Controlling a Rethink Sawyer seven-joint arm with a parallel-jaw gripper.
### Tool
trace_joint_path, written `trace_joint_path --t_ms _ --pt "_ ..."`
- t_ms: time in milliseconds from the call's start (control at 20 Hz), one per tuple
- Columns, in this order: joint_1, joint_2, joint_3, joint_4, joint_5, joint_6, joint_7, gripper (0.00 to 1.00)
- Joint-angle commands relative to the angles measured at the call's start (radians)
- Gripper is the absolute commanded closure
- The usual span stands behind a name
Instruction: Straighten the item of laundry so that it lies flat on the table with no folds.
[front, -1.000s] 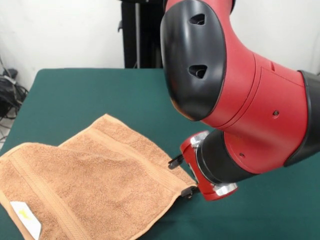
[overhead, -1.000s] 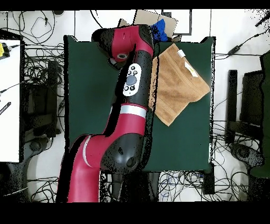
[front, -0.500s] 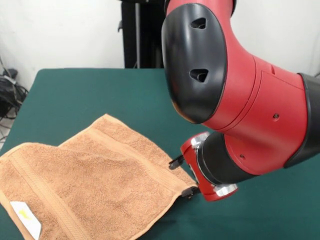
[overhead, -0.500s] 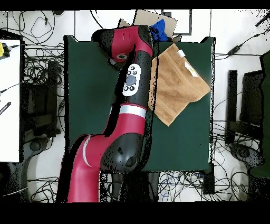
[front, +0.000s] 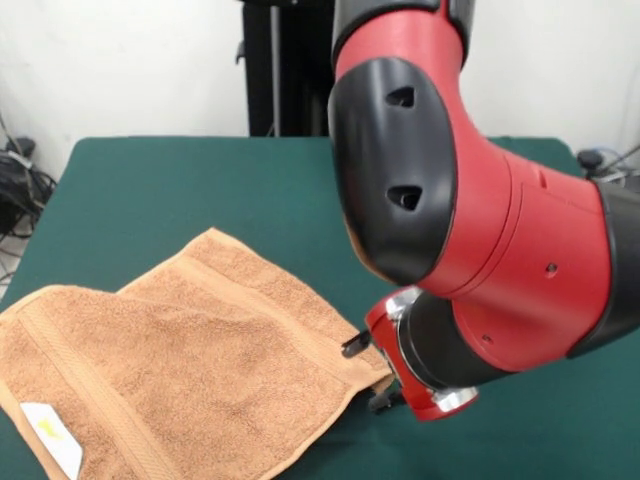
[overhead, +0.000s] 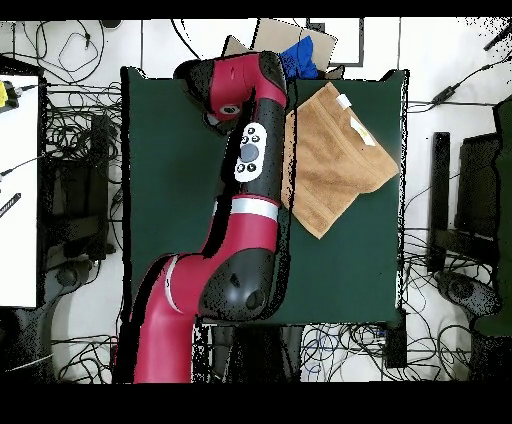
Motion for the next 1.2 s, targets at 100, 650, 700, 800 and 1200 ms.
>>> trace_joint_path --t_ms 100,650,700,800,1200 --pt "-0.036 0.059 -0.047 -0.016 0.029 -0.035 0.187 0.00" --pt "-0.054 0.067 -0.091 -0.060 0.037 0.032 0.133 0.00" --pt "-0.056 0.065 -0.096 -0.061 0.037 0.046 0.116 0.00" --pt "-0.060 0.058 -0.108 -0.061 0.032 0.064 0.074 0.00" --pt "-0.063 0.043 -0.116 -0.051 0.039 0.088 0.039 0.00"
